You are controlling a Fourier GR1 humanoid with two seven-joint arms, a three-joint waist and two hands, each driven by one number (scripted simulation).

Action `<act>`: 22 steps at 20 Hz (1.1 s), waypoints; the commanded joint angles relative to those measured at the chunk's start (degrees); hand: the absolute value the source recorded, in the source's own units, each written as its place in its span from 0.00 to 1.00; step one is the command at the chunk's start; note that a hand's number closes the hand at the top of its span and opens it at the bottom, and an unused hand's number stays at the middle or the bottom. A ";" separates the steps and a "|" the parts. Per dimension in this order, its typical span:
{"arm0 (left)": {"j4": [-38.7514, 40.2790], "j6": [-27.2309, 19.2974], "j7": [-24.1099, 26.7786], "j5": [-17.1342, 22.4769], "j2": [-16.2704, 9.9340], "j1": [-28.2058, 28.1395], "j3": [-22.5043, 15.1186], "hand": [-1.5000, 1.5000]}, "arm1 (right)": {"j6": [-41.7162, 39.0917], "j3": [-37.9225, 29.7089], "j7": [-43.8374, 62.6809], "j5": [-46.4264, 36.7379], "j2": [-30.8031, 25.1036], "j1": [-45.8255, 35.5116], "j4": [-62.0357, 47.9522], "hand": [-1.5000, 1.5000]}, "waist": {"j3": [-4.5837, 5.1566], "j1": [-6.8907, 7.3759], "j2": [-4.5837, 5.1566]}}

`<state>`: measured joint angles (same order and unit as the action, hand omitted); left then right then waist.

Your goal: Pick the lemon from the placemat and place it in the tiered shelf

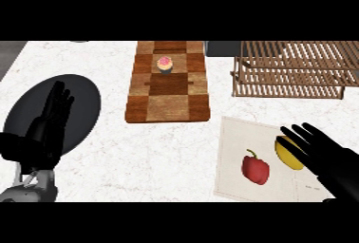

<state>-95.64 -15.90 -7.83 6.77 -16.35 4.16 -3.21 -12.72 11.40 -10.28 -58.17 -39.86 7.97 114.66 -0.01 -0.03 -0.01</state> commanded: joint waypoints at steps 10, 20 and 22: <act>-1.57 0.45 -3.30 -4.63 4.33 1.46 0.91 0.50 | 1.77 -6.30 -10.55 -4.74 5.10 -2.04 -9.59 0.00 | 0.00 -0.16 -0.04; 2.32 5.61 -0.87 -3.97 3.95 1.99 5.17 0.50 | 6.91 -5.93 -16.92 -9.55 12.16 -11.59 -26.25 0.00 | 0.00 0.18 0.06; -2.50 8.14 -1.69 -1.81 3.04 -2.06 6.84 0.50 | 9.00 -5.30 -17.26 -11.10 13.84 -8.34 -24.92 0.00 | 0.00 0.21 -0.01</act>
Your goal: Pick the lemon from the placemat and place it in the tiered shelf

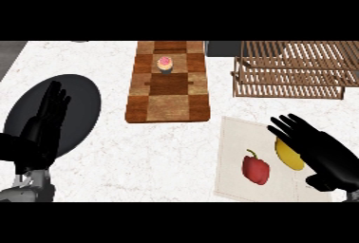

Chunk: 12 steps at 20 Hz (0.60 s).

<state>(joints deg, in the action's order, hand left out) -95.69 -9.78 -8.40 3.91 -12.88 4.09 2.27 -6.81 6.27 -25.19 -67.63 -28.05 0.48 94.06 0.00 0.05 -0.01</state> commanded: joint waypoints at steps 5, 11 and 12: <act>0.54 2.53 1.80 -0.55 0.52 -1.01 2.63 0.50 | 0.62 -0.40 -0.84 -4.05 4.71 -3.74 -6.95 0.00 | 0.00 0.10 0.00; -1.23 -0.88 -3.83 -3.41 3.03 2.53 0.43 0.50 | 1.32 1.79 -1.99 -9.41 3.43 -3.33 -6.77 1.00 | 0.00 -0.08 -0.01; -3.14 0.06 -2.54 -3.54 2.86 0.04 -0.36 0.50 | 5.98 2.96 -2.09 -11.02 5.36 -4.22 -10.15 1.00 | -0.01 0.16 0.01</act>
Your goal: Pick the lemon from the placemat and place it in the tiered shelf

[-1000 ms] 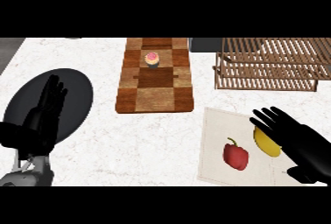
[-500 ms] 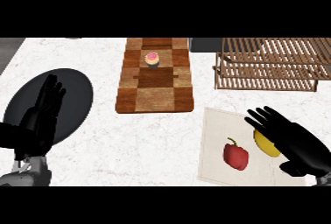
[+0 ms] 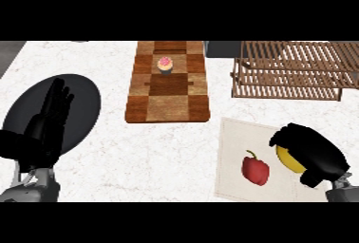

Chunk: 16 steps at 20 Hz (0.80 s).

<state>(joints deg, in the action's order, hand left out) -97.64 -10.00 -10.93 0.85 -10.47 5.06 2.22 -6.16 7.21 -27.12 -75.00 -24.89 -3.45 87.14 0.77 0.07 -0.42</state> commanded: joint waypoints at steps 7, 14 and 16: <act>0.78 1.05 1.37 0.10 0.36 -0.60 1.26 0.50 | 14.26 1.38 -4.22 -3.74 3.20 3.22 -2.58 1.00 | -0.79 -0.14 0.39; -0.91 1.39 0.88 0.81 -1.04 -2.76 2.80 0.50 | -7.75 -9.74 19.77 3.42 14.06 5.91 -1.30 1.00 | -0.57 -1.57 0.08; -0.18 0.75 0.70 0.10 0.30 -1.95 1.38 0.50 | -10.61 -8.76 24.31 3.83 19.46 5.28 0.06 1.00 | -0.61 -1.49 0.27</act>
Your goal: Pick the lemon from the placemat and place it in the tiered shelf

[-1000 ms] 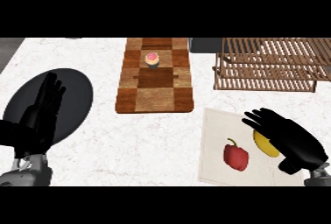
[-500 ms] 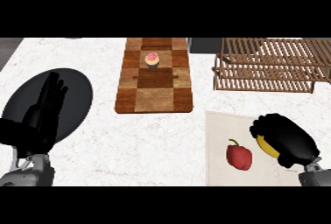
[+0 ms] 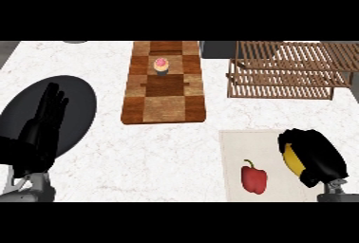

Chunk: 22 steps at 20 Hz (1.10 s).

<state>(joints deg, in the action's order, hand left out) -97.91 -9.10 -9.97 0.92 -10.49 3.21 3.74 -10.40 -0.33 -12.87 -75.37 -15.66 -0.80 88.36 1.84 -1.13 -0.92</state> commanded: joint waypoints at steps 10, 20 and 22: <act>1.05 0.79 1.22 0.49 0.59 -1.43 -0.05 0.50 | -13.29 -3.29 30.42 25.06 15.50 -4.14 25.80 1.00 | -1.75 -0.31 0.25; 1.38 1.30 -0.01 0.74 0.39 1.12 0.35 0.50 | -26.86 -14.45 61.33 29.35 11.29 -24.03 44.18 1.00 | -1.76 0.83 0.73; -1.69 -0.24 -0.82 -1.95 1.12 -0.29 -1.26 0.50 | -29.64 -17.74 63.30 33.45 9.04 -25.97 43.31 1.00 | -1.82 1.03 0.76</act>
<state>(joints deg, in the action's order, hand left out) -97.89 -8.70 -9.61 0.38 -9.67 2.99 3.31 -34.47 -12.37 43.27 -46.41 -3.43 -19.98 130.29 0.11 -0.49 -0.31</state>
